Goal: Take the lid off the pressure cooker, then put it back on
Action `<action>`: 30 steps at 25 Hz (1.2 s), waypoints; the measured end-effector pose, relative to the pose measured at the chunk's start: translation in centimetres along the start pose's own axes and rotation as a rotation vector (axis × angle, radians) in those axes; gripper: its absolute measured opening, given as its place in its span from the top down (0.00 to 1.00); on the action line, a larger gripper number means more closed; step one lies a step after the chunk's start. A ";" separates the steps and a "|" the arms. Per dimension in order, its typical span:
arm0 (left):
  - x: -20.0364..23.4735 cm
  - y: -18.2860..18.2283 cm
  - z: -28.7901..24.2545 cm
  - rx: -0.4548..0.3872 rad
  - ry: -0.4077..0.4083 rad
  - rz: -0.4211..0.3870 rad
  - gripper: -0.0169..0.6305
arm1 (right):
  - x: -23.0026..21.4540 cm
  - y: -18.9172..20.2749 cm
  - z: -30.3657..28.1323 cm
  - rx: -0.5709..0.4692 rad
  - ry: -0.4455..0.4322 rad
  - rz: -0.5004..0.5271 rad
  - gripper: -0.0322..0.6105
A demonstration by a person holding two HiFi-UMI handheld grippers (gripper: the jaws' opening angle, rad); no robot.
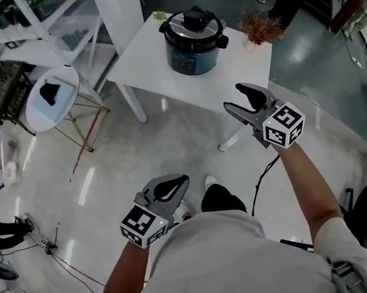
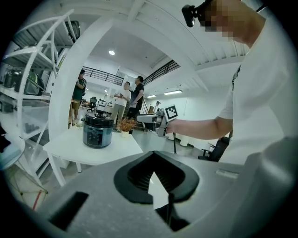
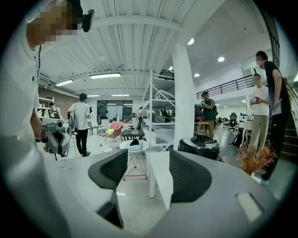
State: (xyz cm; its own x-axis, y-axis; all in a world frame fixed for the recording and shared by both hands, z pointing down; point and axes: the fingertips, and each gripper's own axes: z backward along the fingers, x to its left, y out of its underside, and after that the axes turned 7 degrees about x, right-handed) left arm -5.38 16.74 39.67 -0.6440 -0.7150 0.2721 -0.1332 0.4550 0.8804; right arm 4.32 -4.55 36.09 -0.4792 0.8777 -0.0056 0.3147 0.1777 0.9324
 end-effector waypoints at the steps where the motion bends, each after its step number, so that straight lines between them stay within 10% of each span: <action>1: 0.6 -0.1 -0.3 0.004 -0.004 0.001 0.96 | -1.1 -0.4 -0.7 0.000 0.002 0.006 0.49; 30: 19.1 -11.4 -8.9 -0.061 -0.334 0.110 0.96 | -28.6 -6.8 -23.4 0.073 -0.088 0.082 0.41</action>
State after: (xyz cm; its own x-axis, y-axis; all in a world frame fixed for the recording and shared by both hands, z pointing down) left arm -9.47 -6.76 38.30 -0.8642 -0.4457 0.2334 -0.0106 0.4800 0.8772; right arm -3.33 -41.30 38.36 -0.3765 0.9258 0.0351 0.4101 0.1326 0.9023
